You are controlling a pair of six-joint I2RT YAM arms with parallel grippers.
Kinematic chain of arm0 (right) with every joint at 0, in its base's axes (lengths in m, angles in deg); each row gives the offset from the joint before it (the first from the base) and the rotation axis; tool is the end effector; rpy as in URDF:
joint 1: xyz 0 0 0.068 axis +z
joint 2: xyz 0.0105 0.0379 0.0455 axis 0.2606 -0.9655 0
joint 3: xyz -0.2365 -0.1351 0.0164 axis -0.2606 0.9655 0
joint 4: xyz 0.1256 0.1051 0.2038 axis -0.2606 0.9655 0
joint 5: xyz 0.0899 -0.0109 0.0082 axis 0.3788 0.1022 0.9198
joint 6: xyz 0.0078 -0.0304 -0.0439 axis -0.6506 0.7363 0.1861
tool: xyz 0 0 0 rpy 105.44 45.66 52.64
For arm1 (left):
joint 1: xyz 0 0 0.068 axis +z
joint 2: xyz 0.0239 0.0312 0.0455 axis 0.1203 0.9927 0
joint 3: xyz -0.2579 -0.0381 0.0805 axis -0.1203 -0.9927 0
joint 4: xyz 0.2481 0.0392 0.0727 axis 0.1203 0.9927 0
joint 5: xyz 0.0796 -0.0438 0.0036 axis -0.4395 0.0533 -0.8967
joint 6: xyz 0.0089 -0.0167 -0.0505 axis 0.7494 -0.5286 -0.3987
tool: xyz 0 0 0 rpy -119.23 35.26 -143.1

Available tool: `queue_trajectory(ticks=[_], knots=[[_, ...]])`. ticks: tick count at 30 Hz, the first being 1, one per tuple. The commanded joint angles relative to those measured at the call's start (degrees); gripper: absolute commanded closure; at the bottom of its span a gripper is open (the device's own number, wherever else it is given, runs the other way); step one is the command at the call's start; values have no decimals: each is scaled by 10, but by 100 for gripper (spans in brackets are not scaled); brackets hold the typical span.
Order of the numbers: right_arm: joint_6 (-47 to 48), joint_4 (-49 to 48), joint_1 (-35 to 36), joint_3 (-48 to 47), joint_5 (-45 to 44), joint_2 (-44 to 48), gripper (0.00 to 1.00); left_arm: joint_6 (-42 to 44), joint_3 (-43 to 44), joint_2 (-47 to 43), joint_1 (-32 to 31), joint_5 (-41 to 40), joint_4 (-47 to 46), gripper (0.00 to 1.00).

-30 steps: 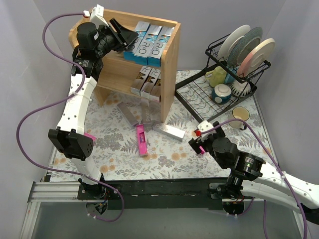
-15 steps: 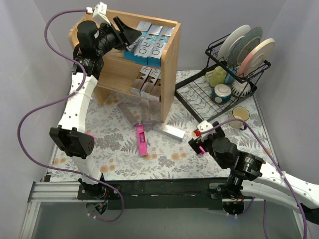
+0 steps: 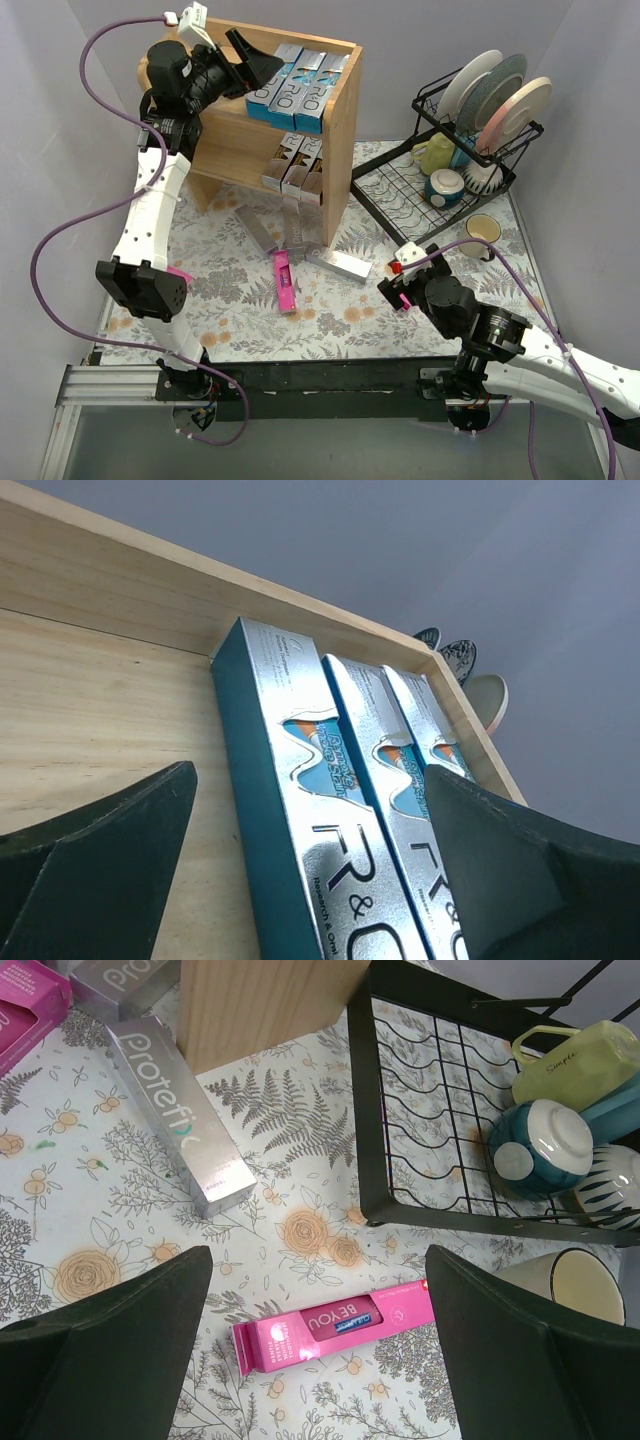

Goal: Place and organize the toothpastes onto the shelf
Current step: Adjust the toothpaste on the shelf.

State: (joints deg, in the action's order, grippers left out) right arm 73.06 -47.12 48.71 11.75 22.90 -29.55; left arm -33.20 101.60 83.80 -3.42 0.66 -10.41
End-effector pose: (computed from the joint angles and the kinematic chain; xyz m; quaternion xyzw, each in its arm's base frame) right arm 0.0829 0.1177 0.2825 -0.2936 0.7277 0.0190 0.6196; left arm 0.3773 -0.0851 0.5189 -0.2062 0.6651 -0.5806 0.4220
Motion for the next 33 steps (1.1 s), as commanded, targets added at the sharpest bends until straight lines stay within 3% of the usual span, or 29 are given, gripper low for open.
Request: queue_trajectory(ticks=[1, 13, 17, 26, 33], knots=[[-4, -25, -1, 6, -1, 1, 4, 32, -27, -73, 8, -13, -16, 2], [-4, -25, -1, 5, -2, 0, 4, 200, -321, -320, 7, -65, -117, 2], [-4, -24, 0, 5, -6, -2, 4, 243, -371, -358, 7, -56, -123, 2], [-4, -26, -1, 5, -18, -6, 4, 329, -404, -370, -25, -88, -147, 2], [-3, -25, -1, 4, -21, -14, 4, 386, -396, -339, -98, -155, -166, 2]])
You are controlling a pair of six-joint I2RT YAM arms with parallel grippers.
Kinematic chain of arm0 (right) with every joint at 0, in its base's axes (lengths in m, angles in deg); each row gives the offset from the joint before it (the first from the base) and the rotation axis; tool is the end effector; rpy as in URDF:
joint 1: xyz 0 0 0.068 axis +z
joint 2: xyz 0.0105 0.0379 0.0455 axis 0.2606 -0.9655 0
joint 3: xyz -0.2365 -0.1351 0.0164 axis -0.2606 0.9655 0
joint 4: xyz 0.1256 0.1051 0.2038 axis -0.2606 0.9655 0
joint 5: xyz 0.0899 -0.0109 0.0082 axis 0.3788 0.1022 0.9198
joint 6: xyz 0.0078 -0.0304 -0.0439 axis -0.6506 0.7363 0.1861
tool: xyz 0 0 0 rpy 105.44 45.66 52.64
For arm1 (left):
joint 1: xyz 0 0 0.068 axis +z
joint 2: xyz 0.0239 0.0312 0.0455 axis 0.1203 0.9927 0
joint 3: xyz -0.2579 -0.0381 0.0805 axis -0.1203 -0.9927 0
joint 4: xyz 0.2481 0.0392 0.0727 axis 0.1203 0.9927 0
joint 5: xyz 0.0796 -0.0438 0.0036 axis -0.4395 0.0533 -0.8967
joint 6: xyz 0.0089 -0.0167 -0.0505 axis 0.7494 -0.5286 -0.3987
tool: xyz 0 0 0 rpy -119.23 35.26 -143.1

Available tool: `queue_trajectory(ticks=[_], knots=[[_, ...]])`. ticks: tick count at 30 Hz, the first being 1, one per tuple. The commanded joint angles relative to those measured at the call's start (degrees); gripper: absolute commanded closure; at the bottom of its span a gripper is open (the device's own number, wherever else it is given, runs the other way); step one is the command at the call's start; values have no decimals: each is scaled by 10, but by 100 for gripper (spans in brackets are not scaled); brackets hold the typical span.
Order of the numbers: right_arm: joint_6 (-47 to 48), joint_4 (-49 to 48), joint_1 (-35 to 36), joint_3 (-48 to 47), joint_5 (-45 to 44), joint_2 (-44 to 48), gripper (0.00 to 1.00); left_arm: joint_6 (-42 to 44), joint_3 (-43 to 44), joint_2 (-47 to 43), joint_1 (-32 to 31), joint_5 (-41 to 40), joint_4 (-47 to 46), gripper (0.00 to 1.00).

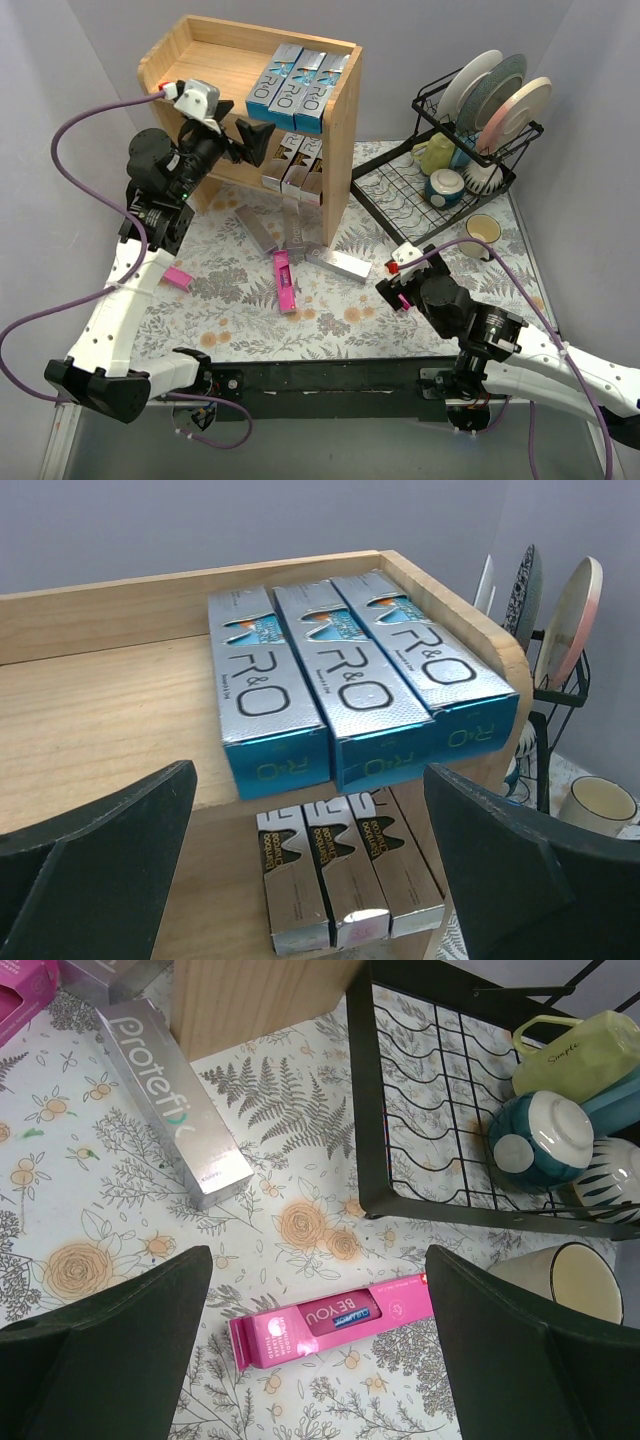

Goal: Place and organize the toothpastes onto the shelf
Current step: Adjust the toothpaste on the shelf.

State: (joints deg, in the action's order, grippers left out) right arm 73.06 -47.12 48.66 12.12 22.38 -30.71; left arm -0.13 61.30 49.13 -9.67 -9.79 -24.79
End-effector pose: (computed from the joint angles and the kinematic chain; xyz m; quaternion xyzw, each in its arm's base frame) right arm 0.0847 0.1204 0.2778 -0.2979 0.7321 0.0083 0.6125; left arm 0.2305 -0.0790 0.4984 -0.0180 0.6408 -0.4339 0.6331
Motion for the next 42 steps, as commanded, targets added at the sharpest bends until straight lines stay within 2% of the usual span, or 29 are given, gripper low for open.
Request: queue_trajectory(ticks=[1, 17, 21, 26, 31, 35, 42], knots=[[-4, -25, -1, 1, -16, -1, 4, 56, 10, 17, -38, -59, -24, 2], [-2, -26, -3, 2, -17, 4, 4, 75, 42, 68, -69, -108, -41, 2], [-2, -25, -3, 3, -18, 8, 4, 62, 24, 44, -71, -111, -41, 2], [-2, -26, -4, 3, -14, 8, 4, 34, -23, -33, -70, -143, -36, 2], [-4, -26, -4, -1, -7, 2, 4, -69, -82, -103, -70, -196, 48, 2], [-12, -23, -4, -3, -2, 0, 5, -144, -175, -172, -70, -227, 127, 2], [-13, -23, -4, -10, -2, -18, 5, -281, -324, -227, -72, -198, 214, 2]])
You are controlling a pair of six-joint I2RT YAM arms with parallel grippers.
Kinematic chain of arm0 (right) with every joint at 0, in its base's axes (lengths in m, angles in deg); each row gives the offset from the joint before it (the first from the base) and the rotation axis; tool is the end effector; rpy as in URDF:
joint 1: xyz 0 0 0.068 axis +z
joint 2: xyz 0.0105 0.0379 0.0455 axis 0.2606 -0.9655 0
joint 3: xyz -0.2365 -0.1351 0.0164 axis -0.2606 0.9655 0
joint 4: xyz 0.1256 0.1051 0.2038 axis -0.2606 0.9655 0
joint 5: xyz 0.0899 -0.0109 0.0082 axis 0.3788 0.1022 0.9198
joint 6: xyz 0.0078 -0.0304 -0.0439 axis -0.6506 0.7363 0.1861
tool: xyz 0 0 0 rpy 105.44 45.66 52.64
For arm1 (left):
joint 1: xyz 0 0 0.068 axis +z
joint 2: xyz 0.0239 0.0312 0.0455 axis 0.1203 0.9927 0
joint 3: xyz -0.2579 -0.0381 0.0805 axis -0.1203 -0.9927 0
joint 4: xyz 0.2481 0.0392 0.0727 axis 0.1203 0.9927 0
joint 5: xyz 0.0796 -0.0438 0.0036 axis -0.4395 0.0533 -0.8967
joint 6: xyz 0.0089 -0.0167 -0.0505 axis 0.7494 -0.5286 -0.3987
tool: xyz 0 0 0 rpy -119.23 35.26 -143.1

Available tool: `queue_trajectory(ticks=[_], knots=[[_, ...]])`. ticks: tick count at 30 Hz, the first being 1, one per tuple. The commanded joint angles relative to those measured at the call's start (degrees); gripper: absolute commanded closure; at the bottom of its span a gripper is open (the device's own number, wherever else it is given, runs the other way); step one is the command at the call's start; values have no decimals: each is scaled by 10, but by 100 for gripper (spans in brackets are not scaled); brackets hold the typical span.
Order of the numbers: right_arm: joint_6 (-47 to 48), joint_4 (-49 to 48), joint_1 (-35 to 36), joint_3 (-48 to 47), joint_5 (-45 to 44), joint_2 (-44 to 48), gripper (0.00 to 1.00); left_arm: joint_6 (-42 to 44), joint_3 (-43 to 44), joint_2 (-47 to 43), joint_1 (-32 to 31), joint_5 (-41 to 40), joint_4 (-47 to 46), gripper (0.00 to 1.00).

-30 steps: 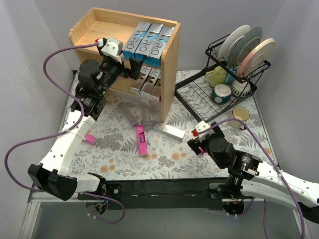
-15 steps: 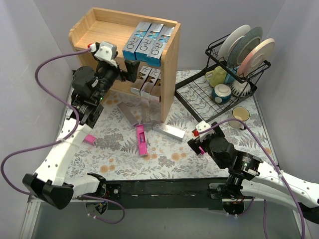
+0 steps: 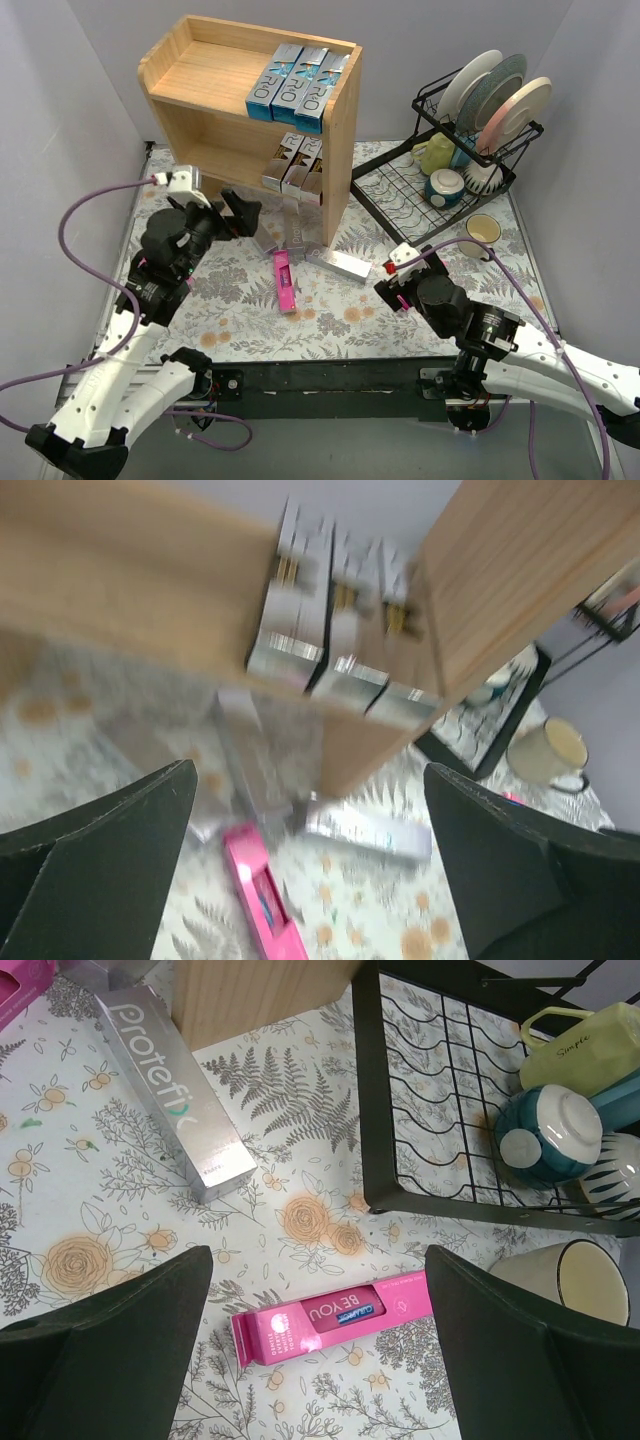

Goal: Place and organize the toothpastes onto the shelf
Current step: Adjust the toothpaste on the shelf, then pick up the toothpaste from the center of the board.

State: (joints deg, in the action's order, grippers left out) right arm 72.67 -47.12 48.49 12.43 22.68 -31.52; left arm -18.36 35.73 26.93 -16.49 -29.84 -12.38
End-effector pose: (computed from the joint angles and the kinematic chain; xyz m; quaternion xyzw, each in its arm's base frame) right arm 0.0861 0.1225 0.2741 -0.3011 0.7360 0.0063 0.6062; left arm 0.1560 -0.0649 0.3983 -0.2376 0.6985 -0.4164 0.5313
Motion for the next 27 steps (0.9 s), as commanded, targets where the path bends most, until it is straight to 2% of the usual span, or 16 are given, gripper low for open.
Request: queue_trajectory(ticks=[1, 5, 10, 12, 17, 18, 20, 27], knots=[[-8, -22, -2, -13, -4, -11, 5, -117, -85, -4, -5, 8, 103, 2], [-8, -22, -2, -12, -5, -13, 5, -198, -158, -11, -40, -10, 107, 2], [-7, -27, -2, -10, -12, -16, 5, -277, -226, -4, -120, -103, 107, 2], [-6, -27, -2, -10, -12, -19, 5, -298, -234, 21, -172, -153, 106, 2], [-6, -25, -2, -10, -13, -22, 5, -415, -239, 96, -308, -288, 123, 2], [-6, -25, -1, -10, -13, -21, 5, -427, -237, 128, -325, -326, 124, 2], [-7, -27, -2, -8, -15, -18, 5, -465, -226, 161, -360, -354, 135, 3], [-6, -27, -3, -8, -15, -21, 5, -525, -203, 273, -413, -421, 135, 15]])
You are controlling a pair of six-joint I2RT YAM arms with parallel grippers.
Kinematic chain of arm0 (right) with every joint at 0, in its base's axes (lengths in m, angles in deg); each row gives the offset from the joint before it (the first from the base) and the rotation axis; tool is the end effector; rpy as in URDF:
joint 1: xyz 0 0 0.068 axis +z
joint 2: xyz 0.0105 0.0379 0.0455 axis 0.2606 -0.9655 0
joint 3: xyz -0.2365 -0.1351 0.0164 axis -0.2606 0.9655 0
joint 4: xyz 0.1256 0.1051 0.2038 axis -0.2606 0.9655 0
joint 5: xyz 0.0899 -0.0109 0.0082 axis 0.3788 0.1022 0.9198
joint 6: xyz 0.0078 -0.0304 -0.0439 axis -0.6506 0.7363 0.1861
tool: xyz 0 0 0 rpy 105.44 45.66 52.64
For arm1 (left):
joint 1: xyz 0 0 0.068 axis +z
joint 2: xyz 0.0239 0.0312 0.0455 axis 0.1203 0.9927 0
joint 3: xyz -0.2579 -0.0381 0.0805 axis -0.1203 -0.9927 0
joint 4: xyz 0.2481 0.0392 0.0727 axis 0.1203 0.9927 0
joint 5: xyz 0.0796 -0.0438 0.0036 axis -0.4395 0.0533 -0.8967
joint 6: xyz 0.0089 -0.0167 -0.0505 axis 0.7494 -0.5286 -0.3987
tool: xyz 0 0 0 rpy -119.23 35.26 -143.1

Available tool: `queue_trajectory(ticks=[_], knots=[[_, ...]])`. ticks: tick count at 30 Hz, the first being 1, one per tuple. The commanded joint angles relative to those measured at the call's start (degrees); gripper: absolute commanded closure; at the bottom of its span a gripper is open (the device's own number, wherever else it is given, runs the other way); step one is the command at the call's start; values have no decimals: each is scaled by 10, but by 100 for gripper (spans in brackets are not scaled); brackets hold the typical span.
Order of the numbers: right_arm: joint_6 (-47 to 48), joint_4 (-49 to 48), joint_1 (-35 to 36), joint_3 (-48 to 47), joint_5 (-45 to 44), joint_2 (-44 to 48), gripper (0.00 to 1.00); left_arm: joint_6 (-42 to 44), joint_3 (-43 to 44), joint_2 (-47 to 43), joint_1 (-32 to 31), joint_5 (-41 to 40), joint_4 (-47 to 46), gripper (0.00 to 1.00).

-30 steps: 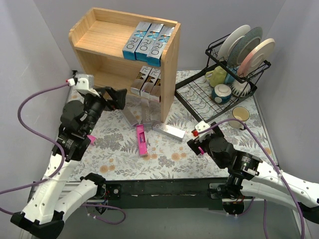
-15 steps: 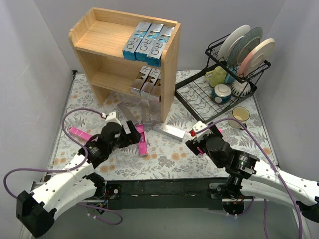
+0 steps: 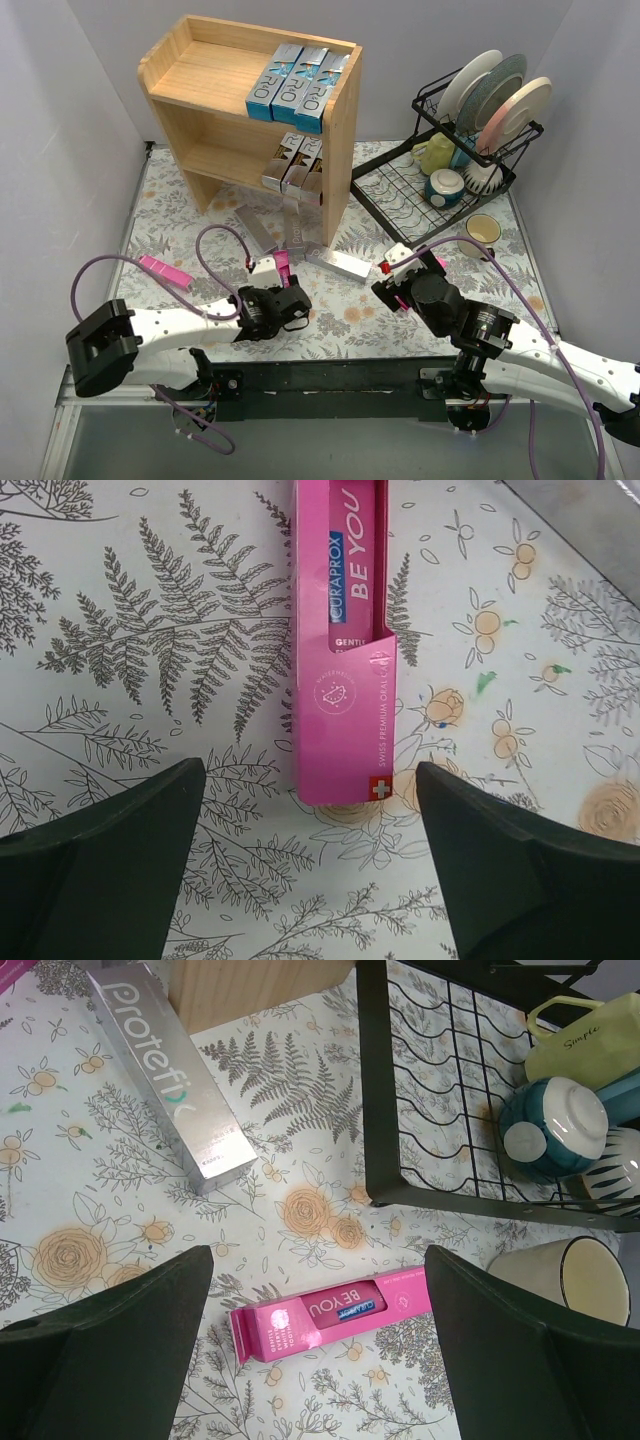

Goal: Place and organize the toothpastes onto the shelf
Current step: Pick up the toothpaste from the center of the board.

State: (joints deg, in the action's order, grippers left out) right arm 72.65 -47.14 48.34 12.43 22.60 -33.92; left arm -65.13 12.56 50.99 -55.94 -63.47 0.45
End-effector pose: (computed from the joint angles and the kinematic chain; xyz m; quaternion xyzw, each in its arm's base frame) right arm 0.0894 0.1281 0.2687 -0.3108 0.7421 -0.0058 0.5938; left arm 0.1113 -0.1696 0.1736 -0.3899 0.8408 -0.1661 0.3368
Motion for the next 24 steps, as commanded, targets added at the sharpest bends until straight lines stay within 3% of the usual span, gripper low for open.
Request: queue_trajectory(ticks=[1, 10, 14, 19, 24], knots=[[-6, -27, -2, -8, -15, 3, 5, -60, 31, 53, -21, -90, 7, 18], [-6, -27, -2, -7, -16, 1, 5, -52, 34, 115, -29, -104, -42, 33], [-5, -27, -2, -6, -16, 0, 5, -40, 37, 125, -29, -98, -52, 49], [-4, -27, -2, -6, -15, -1, 5, -52, 39, 98, -29, -90, -27, 67], [-4, -27, -2, -6, -14, -4, 5, -88, 76, 58, -29, -82, 60, 71]])
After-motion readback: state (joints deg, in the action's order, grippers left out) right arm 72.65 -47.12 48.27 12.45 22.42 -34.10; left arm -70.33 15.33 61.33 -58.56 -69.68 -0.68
